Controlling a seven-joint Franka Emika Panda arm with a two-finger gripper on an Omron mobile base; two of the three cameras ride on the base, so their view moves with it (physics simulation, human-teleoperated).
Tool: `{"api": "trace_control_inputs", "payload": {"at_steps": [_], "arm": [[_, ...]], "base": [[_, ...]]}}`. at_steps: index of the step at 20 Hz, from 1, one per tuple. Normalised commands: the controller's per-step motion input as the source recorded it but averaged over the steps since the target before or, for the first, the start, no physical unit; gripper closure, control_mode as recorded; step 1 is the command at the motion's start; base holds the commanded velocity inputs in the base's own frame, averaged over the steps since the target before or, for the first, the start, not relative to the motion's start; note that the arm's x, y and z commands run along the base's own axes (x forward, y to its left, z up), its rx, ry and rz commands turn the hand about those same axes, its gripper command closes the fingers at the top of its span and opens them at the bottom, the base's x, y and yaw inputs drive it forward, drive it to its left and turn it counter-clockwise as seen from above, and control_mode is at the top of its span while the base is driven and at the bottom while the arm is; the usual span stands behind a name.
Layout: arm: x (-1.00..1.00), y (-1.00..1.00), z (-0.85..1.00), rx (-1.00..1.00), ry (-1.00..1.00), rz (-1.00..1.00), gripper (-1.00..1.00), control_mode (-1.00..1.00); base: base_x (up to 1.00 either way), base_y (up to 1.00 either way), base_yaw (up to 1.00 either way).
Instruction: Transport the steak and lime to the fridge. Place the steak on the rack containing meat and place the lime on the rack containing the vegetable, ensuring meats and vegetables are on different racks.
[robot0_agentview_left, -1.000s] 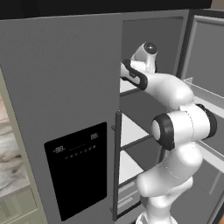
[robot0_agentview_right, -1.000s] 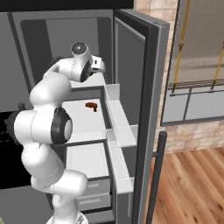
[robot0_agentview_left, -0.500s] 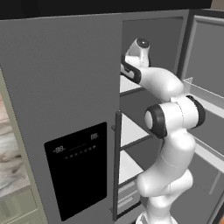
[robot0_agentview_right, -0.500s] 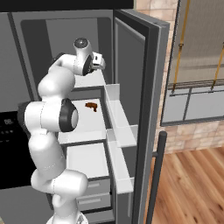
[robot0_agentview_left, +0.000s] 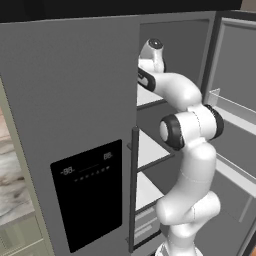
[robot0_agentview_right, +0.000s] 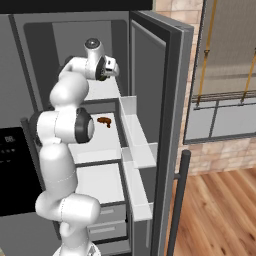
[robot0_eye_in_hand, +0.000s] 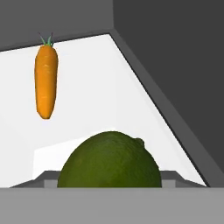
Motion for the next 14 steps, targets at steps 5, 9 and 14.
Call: {"api": "trace_control_inputs", "payload": {"at_steps": [5,9,14], "arm": [[0.04,0.05,-0.6,0.0,0.06,0.0,1.0,-1.0],[0.0,0.1,-0.72,0.0,0.09,0.0,1.0,-1.0],[0.0,0.13,-0.75,-0.01,0.06,0.0,1.0,-1.0]], "base": [[0.0,0.0,0.0],[0.0,0.0,0.0],[0.0,0.0,0.0]]}}
